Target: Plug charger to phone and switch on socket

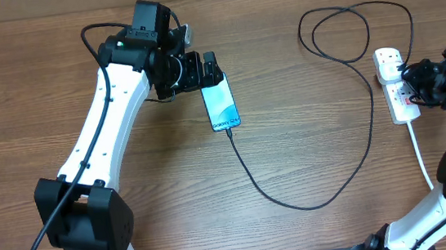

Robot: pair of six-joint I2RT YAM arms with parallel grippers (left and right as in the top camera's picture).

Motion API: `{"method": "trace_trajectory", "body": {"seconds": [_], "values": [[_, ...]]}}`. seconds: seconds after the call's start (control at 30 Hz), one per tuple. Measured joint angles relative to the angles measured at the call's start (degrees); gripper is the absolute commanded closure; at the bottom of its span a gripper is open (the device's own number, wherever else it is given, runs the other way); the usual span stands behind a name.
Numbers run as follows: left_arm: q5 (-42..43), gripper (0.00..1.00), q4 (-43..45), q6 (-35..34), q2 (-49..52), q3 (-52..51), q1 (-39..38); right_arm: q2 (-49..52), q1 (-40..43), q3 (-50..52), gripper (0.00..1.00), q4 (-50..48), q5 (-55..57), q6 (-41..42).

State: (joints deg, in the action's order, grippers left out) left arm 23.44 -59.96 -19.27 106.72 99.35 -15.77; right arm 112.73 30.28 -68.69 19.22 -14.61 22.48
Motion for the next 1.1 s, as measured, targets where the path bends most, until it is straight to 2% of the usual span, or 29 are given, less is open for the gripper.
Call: {"method": "trace_trajectory", "body": {"seconds": [0.73,0.93,1.1], "values": [[-0.1,0.00,0.0,0.0,0.0,0.0,0.0,-0.2,-2.2,-2.1,0.96,5.3,4.9,0.0],[-0.2,0.00,0.0,0.0,0.0,0.0,0.0,-1.3,-2.3,-2.0,0.96,9.6,0.3,0.1],[-0.2,0.00,0.0,0.0,0.0,0.0,0.0,-0.6,-6.1,-0.4,0.96,12.0,-5.9,0.2]]}}
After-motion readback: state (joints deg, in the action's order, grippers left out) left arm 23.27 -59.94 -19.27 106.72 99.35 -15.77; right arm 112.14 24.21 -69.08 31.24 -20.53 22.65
